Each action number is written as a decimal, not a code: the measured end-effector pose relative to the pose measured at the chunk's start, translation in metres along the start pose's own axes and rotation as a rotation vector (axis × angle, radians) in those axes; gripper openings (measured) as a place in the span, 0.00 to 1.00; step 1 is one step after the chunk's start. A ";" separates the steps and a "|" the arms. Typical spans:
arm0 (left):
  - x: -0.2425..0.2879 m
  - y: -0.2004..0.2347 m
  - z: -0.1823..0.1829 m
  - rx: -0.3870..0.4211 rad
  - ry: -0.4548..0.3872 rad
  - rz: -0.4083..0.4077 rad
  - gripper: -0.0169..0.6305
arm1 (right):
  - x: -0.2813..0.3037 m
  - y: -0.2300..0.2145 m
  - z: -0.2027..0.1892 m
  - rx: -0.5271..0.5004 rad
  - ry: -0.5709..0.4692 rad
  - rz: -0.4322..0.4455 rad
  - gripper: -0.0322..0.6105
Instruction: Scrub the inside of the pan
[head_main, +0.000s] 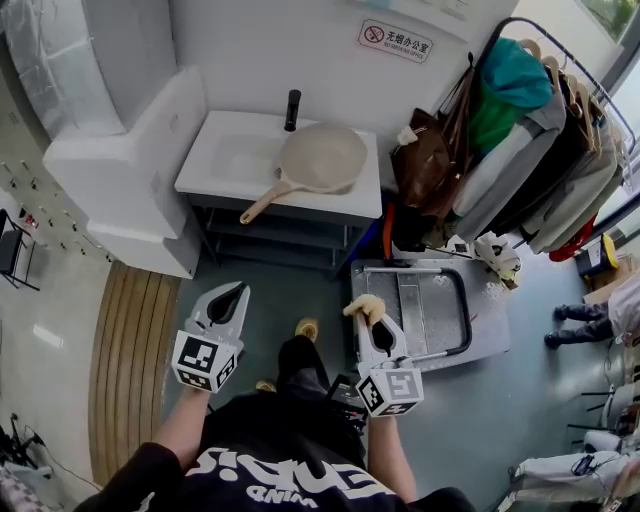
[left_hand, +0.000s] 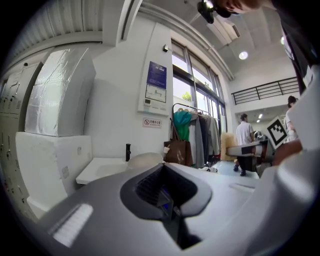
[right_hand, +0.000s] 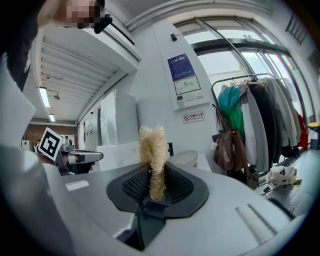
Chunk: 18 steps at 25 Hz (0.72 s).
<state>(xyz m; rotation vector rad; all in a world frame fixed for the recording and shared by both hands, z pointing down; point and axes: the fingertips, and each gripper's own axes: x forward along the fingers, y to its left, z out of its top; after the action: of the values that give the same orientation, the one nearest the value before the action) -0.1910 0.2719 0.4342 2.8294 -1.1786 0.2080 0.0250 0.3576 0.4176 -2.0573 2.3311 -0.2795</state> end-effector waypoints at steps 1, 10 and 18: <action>0.003 0.002 0.001 0.002 0.000 -0.002 0.02 | 0.004 0.000 0.000 -0.003 0.001 0.004 0.16; 0.038 0.028 0.003 0.008 0.011 0.002 0.02 | 0.048 -0.016 0.000 -0.001 0.011 0.003 0.16; 0.084 0.059 0.010 0.007 0.022 0.008 0.02 | 0.102 -0.039 0.011 -0.003 0.012 0.016 0.16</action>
<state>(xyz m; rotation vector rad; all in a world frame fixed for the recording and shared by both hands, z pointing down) -0.1735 0.1701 0.4377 2.8217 -1.1874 0.2437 0.0512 0.2508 0.4235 -2.0434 2.3545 -0.2883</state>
